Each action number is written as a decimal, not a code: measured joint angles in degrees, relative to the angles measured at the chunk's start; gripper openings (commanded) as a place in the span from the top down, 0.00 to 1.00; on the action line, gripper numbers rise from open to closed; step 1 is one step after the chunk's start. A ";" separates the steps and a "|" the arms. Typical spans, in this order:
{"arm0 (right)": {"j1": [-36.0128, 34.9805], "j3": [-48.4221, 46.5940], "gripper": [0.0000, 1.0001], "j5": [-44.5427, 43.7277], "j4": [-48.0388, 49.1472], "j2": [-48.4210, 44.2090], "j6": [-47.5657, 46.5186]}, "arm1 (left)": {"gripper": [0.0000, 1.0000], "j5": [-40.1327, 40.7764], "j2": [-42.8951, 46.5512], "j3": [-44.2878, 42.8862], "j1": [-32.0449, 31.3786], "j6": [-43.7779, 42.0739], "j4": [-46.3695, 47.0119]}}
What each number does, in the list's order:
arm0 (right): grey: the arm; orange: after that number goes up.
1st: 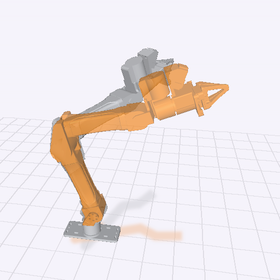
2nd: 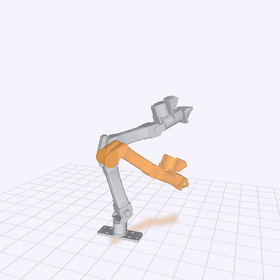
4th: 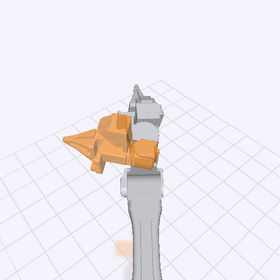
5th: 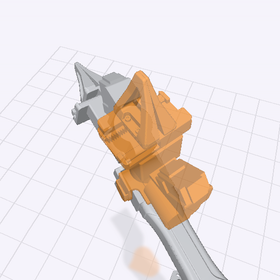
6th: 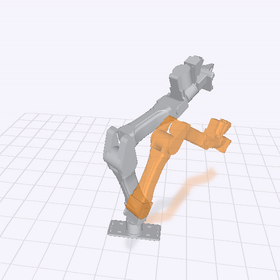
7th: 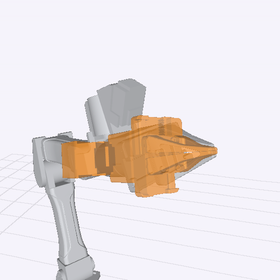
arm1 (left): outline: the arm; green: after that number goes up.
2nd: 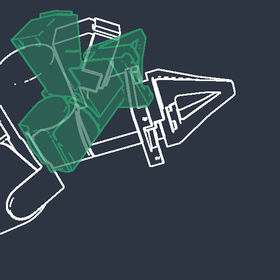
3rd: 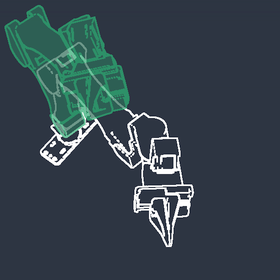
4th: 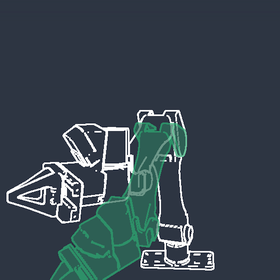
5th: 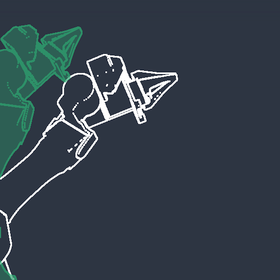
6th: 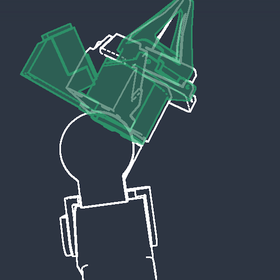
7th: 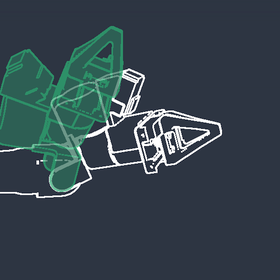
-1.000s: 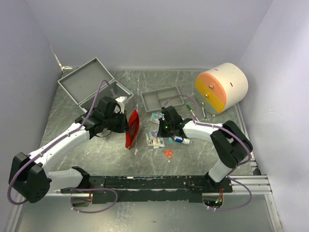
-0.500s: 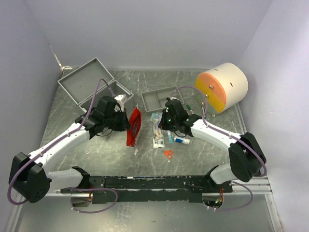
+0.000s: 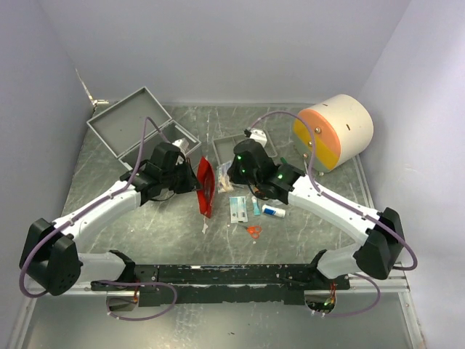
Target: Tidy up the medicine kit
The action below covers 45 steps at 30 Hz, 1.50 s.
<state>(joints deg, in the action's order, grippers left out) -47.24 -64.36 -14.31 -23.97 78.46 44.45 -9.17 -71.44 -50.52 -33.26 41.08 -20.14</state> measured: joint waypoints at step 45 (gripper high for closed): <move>-15.96 -27.30 1.00 -28.46 -17.94 22.80 9.66 | 0.93 1.05 -2.40 -1.18 0.00 2.95 0.15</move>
<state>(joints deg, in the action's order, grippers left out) -63.20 -91.66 -42.76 -41.91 101.25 54.11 -8.12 -73.84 -51.70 -33.26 44.03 -19.99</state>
